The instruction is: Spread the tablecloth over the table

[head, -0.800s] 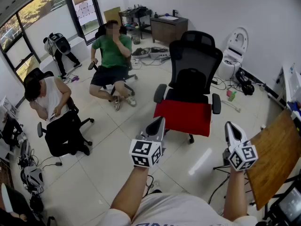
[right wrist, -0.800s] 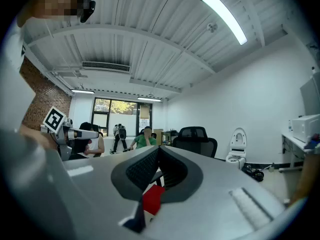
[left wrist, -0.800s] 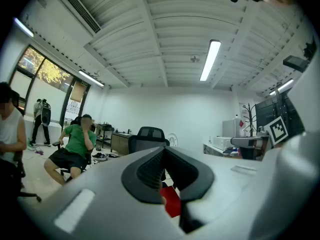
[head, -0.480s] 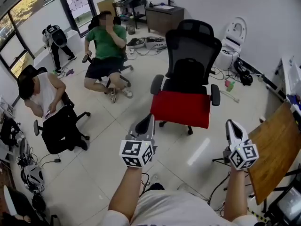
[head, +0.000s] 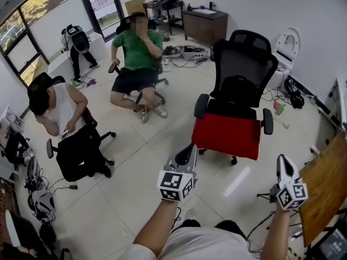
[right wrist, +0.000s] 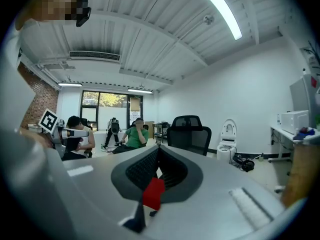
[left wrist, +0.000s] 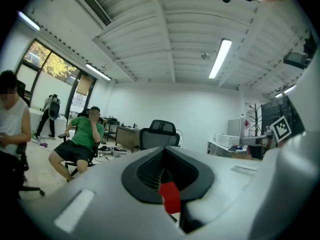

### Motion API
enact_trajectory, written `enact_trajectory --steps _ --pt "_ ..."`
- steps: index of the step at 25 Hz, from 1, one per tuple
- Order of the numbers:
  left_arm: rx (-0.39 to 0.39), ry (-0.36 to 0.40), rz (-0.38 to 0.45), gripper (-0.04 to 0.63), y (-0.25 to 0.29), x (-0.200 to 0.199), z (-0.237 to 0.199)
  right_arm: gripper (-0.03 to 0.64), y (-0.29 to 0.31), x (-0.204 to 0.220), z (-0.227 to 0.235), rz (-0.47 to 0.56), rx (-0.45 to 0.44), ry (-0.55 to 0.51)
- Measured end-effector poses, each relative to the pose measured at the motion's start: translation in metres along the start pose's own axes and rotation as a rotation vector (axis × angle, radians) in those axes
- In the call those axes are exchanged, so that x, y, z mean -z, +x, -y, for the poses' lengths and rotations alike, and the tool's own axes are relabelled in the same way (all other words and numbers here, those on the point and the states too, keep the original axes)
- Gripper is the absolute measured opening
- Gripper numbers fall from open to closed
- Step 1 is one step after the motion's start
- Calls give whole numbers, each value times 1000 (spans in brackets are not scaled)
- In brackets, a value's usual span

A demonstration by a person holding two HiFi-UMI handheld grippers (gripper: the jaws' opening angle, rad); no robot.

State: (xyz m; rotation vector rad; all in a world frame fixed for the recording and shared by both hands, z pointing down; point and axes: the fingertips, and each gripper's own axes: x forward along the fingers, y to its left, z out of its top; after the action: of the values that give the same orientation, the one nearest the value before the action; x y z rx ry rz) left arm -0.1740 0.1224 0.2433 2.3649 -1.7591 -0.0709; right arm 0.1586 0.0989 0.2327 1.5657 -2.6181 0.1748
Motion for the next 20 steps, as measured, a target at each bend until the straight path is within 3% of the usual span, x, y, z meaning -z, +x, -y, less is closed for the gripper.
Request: enact_trajectory --steps 10,20 --pt "42 -3 4 6 31 -2 -18 8 36 1 1 -6 17 -2" --pt "4 4 -9 6 104 -8 -32 8 102 -2 53 1 -9 27"
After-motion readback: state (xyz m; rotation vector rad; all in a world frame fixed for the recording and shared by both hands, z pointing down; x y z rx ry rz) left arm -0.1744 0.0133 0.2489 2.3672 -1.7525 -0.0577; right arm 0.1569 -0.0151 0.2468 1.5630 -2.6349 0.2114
